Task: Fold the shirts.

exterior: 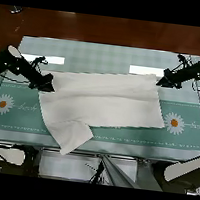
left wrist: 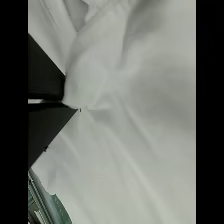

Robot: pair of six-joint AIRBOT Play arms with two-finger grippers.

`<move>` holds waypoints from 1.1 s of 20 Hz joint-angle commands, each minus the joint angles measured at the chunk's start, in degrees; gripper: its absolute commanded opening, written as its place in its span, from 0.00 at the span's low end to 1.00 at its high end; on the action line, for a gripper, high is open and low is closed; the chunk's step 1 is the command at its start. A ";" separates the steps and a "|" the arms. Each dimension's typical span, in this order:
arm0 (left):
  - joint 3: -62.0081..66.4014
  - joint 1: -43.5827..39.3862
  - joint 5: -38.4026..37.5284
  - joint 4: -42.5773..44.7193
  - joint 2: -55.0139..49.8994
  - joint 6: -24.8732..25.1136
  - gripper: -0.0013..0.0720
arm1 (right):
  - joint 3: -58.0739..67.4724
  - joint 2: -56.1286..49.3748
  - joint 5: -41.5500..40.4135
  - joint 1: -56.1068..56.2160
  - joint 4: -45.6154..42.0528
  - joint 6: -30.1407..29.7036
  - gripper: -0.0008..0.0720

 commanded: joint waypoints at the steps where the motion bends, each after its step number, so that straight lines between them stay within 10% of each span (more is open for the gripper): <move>1: 0.44 0.04 -4.52 0.28 0.17 0.39 0.99 | -0.50 0.20 0.90 0.02 -0.37 0.09 0.87; 6: -5.20 3.32 -2.82 0.96 10.88 2.78 0.98 | -4.61 7.39 3.17 -2.43 -6.19 -0.13 0.87; 14: -43.71 20.76 5.79 -1.42 38.77 -0.39 0.98 | -49.88 38.12 -19.89 -4.55 10.86 -8.13 0.86; 22: -47.36 12.04 7.63 -4.85 39.06 -1.64 0.98 | -56.41 43.98 -19.65 -4.57 14.03 -9.07 0.86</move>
